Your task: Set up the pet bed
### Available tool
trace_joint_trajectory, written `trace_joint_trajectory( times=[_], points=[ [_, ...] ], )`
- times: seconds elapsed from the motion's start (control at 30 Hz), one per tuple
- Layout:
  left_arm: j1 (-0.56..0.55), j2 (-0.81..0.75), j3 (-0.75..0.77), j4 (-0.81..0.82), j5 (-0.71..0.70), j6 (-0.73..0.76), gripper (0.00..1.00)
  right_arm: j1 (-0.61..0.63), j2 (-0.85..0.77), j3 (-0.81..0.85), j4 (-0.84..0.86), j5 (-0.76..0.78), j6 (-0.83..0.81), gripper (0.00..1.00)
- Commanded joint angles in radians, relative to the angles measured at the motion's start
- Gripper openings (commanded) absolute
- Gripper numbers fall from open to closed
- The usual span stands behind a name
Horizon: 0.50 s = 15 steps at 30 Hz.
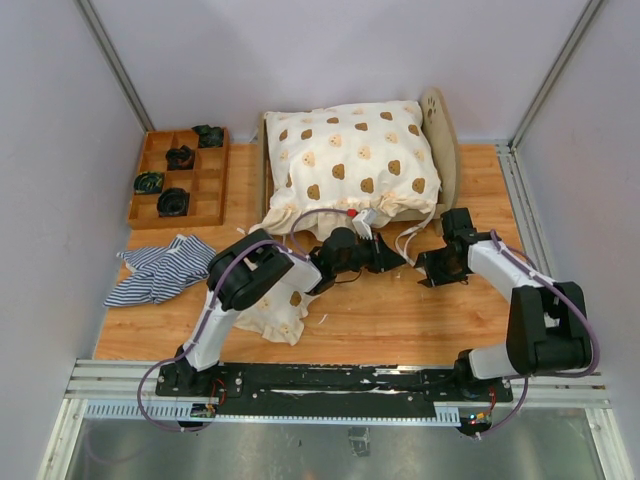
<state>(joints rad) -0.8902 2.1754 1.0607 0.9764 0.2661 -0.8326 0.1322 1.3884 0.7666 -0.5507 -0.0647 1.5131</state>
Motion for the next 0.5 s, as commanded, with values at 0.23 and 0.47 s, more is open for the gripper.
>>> trace_joint_trajectory(
  times=[0.23, 0.47],
  points=[
    [0.015, 0.013, 0.014, 0.015, -0.010, 0.060, 0.00, -0.066, 0.151, 0.082, -0.004, -0.042, 0.146, 0.44],
    [0.019, 0.021, 0.008, 0.024, -0.017, 0.062, 0.00, -0.079, 0.188, 0.098, -0.004, -0.036, 0.138, 0.43]
  ],
)
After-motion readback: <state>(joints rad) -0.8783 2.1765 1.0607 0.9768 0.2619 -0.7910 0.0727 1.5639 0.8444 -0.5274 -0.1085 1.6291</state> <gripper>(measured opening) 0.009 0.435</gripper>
